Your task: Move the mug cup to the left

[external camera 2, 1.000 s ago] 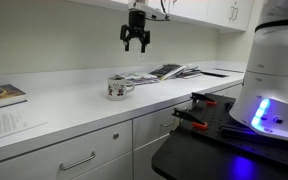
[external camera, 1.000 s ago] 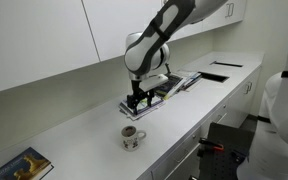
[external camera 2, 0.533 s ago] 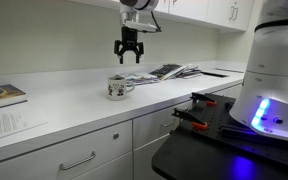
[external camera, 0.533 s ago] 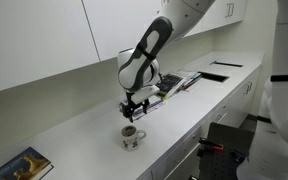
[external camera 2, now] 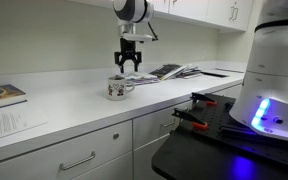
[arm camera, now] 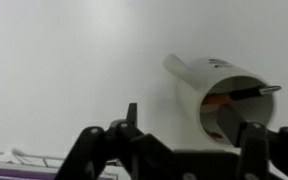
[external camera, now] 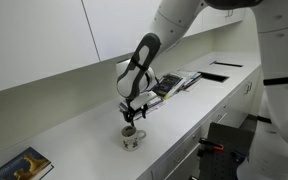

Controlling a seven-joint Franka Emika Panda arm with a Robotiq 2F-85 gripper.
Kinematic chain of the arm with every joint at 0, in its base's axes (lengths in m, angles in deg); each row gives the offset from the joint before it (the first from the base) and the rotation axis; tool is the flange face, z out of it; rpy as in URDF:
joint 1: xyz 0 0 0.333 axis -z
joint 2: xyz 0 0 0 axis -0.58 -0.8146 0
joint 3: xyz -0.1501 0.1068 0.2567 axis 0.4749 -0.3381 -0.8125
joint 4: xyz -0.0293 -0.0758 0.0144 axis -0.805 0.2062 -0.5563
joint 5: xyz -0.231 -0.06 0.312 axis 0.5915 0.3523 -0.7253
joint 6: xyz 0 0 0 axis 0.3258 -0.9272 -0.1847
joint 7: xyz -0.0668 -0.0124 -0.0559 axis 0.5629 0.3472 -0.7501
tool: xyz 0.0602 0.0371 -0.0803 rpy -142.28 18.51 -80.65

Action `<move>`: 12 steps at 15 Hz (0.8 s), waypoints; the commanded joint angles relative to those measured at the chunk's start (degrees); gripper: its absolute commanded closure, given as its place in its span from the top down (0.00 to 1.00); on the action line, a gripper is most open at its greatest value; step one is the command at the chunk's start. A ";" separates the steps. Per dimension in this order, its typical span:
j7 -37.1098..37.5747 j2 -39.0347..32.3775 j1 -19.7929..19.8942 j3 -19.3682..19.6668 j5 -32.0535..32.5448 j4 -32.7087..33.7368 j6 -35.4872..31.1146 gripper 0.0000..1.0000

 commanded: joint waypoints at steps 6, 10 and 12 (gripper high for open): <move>-1.76 -6.44 -0.90 -0.49 -1.98 3.20 -1.81 0.16; -3.77 -4.46 -0.72 -0.77 -2.20 1.29 -3.90 0.00; -4.34 -2.57 -0.50 -0.96 -2.79 0.37 -2.60 0.02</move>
